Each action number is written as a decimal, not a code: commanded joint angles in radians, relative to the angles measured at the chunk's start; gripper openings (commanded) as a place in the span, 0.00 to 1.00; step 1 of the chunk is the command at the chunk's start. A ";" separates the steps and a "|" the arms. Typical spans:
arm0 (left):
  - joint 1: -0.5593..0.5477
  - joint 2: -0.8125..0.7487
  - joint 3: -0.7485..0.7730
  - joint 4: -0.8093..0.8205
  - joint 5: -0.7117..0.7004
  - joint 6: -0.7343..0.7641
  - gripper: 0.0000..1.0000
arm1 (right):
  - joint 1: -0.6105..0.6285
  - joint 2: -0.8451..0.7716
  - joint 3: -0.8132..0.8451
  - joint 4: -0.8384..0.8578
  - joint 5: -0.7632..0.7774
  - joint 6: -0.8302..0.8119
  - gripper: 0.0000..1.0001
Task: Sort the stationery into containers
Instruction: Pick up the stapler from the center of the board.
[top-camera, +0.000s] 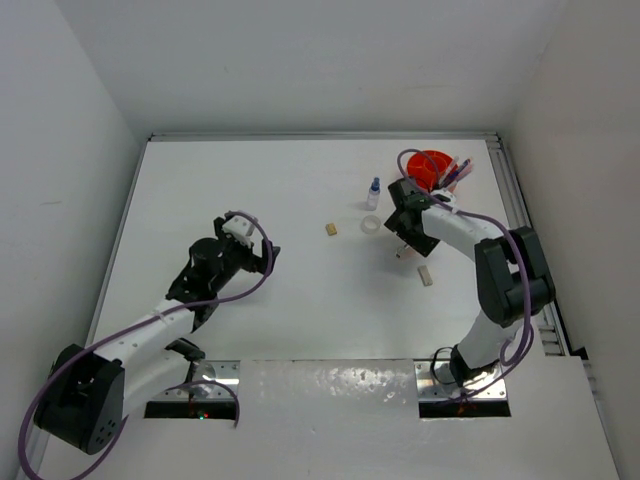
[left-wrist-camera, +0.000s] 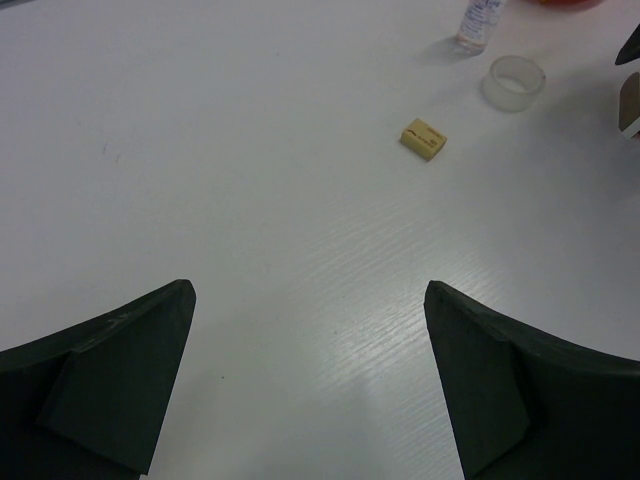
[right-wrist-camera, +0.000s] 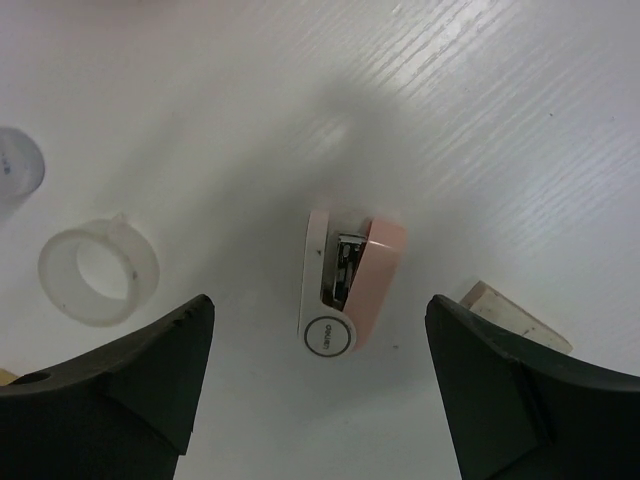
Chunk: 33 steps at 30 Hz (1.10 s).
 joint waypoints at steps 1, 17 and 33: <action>0.008 -0.020 -0.006 0.050 -0.010 -0.012 0.97 | -0.003 0.015 0.027 -0.004 0.059 0.100 0.85; 0.013 -0.011 0.000 0.047 -0.018 -0.012 0.97 | -0.047 0.128 0.030 0.050 0.064 -0.013 0.49; 0.019 0.003 0.009 0.049 -0.023 -0.004 0.97 | -0.003 0.038 0.031 0.204 0.073 -0.283 0.00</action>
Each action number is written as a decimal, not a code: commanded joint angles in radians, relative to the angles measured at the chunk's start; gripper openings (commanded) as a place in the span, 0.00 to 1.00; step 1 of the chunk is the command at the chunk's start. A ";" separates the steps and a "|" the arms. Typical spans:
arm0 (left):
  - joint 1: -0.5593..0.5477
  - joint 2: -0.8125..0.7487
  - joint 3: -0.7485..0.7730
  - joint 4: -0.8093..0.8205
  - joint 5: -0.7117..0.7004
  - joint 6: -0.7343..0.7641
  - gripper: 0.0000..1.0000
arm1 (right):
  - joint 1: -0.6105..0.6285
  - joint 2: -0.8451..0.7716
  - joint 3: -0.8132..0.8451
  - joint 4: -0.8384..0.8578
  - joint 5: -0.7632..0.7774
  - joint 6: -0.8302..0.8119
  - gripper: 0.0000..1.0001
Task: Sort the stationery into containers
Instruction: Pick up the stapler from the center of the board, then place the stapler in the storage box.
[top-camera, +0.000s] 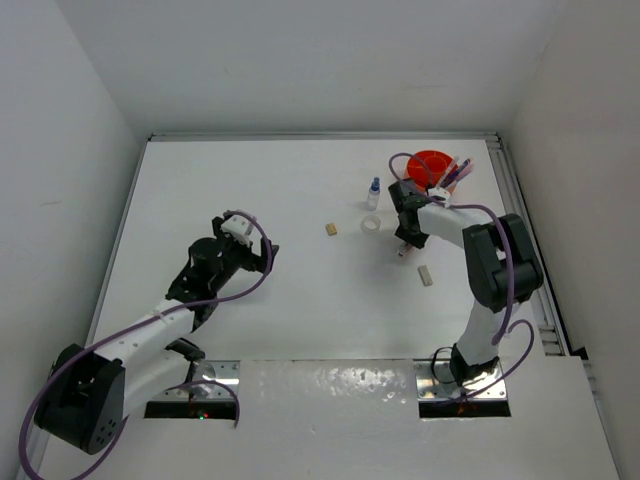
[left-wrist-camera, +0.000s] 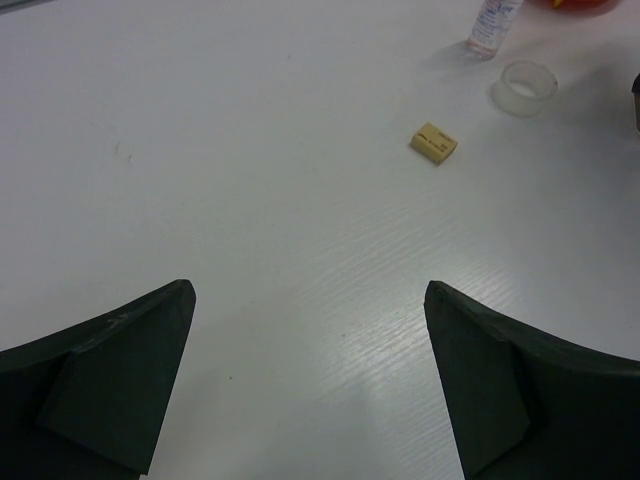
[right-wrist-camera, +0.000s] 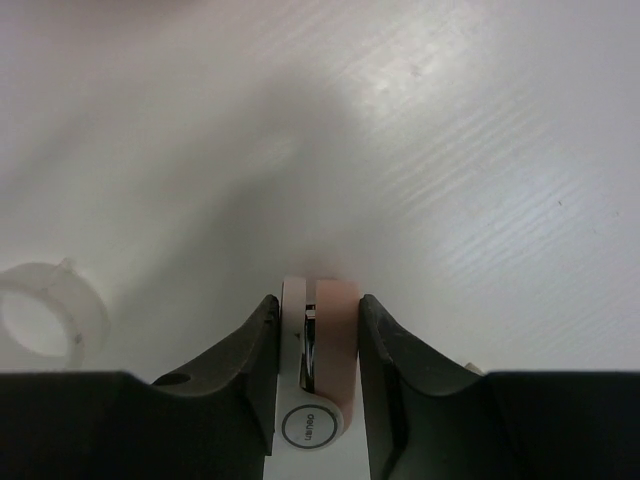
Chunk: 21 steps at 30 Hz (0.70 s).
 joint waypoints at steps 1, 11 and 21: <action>0.012 0.002 0.009 0.040 -0.006 -0.006 0.97 | 0.044 -0.094 0.029 0.144 0.043 -0.199 0.00; 0.019 0.025 0.005 0.061 -0.046 -0.007 0.97 | 0.113 -0.182 0.112 0.570 0.147 -0.730 0.00; 0.051 0.048 0.003 0.104 -0.086 -0.006 0.97 | 0.044 0.041 0.156 1.092 0.442 -1.024 0.00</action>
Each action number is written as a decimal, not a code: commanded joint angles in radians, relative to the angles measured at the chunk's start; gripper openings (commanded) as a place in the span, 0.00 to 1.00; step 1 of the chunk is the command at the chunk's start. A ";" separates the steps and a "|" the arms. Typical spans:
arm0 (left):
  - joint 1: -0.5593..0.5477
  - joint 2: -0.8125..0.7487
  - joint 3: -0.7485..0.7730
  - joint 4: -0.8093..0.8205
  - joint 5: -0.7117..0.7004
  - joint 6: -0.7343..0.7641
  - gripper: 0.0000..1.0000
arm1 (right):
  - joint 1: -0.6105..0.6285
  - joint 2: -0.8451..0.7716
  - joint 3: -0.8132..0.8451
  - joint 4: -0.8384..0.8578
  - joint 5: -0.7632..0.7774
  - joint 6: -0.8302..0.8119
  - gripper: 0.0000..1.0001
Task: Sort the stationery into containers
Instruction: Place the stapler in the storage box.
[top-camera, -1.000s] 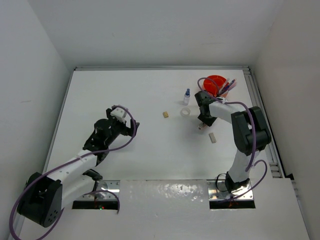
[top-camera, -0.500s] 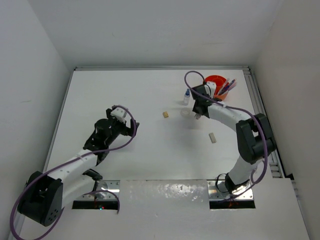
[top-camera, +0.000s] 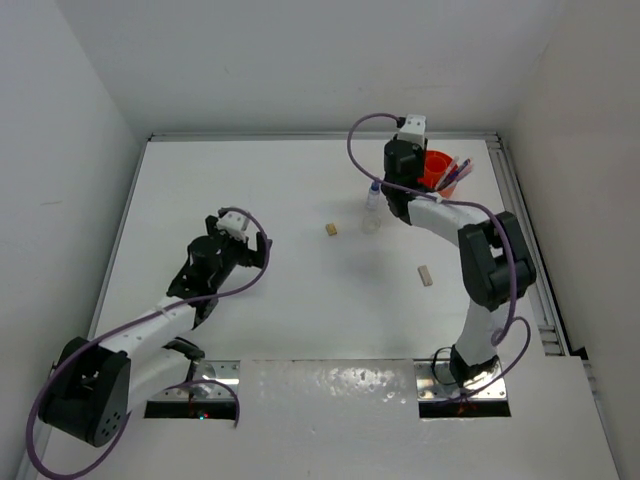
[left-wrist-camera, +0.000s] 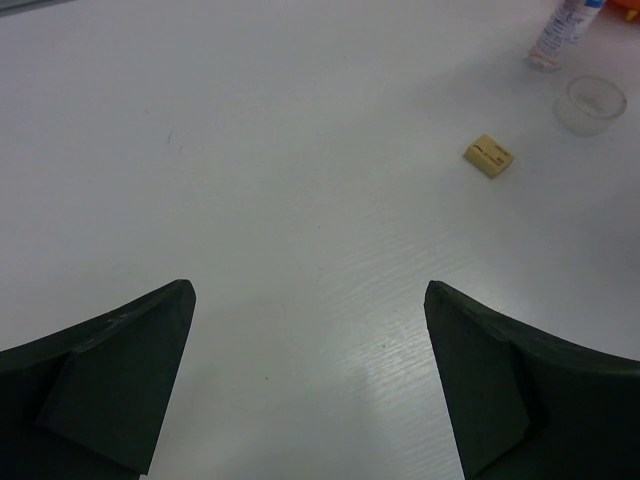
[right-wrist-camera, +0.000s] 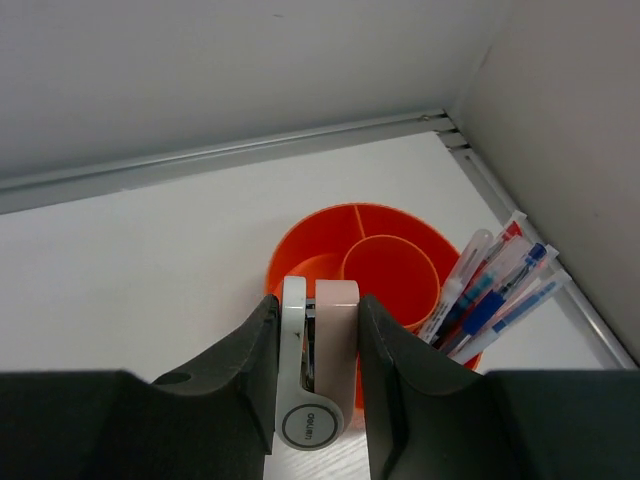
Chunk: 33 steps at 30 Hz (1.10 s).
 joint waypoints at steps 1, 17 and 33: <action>0.027 0.013 0.005 0.064 -0.009 -0.007 0.97 | -0.031 0.052 0.033 0.207 0.096 -0.121 0.00; 0.080 0.076 0.029 0.118 0.008 -0.004 0.97 | -0.089 0.164 0.034 0.160 0.040 0.032 0.00; 0.094 0.091 0.040 0.113 0.017 0.002 0.97 | -0.104 0.170 -0.091 0.346 -0.013 -0.009 0.00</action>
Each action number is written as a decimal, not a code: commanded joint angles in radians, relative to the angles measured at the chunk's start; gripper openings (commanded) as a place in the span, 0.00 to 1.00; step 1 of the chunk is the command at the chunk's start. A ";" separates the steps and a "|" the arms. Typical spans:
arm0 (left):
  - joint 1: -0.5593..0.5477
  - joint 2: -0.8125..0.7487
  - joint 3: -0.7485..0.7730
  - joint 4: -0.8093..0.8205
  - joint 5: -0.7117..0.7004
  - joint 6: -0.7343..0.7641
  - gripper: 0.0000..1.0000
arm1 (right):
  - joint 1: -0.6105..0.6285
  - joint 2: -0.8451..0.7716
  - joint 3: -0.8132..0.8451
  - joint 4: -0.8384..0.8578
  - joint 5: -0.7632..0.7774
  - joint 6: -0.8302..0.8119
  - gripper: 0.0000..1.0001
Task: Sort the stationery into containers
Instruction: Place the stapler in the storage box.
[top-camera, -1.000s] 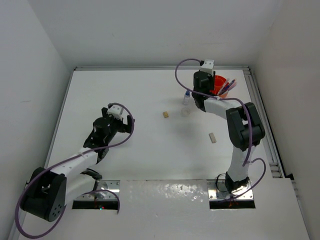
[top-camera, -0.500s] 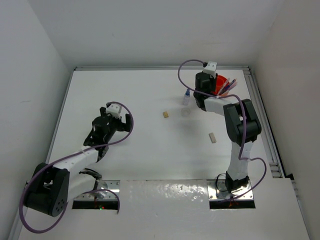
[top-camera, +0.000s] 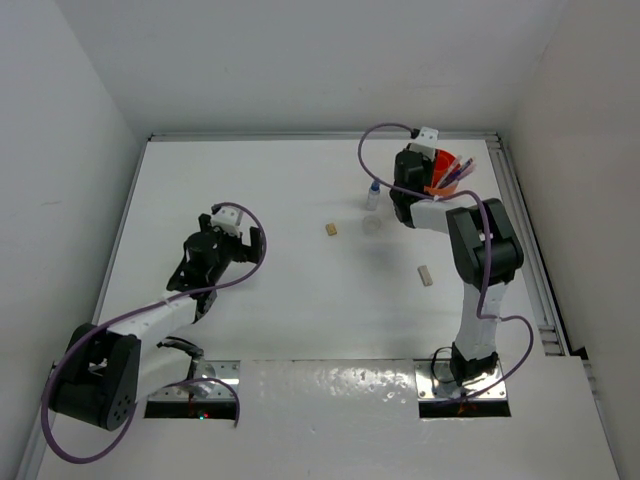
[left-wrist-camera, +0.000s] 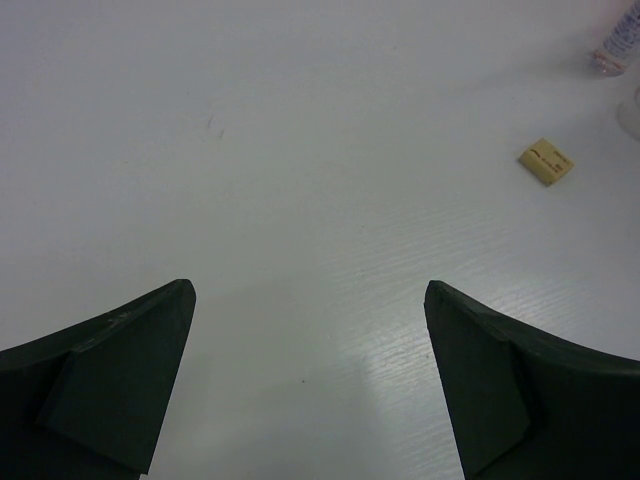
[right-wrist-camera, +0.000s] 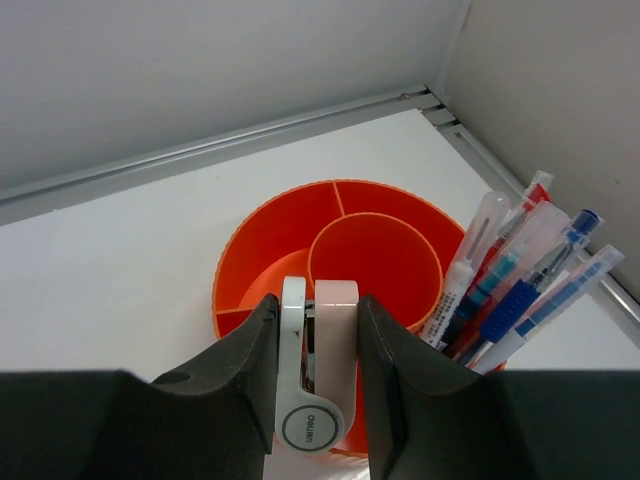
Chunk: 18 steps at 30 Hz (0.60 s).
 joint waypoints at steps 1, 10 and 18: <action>0.011 0.004 0.040 0.044 0.014 0.000 0.97 | 0.005 -0.012 -0.076 0.182 -0.018 -0.075 0.00; 0.018 0.018 0.049 0.038 0.031 0.006 0.97 | 0.034 -0.031 -0.136 0.450 0.023 -0.288 0.00; 0.024 0.027 0.060 0.035 0.044 0.008 0.97 | 0.014 0.045 -0.164 0.610 0.040 -0.273 0.00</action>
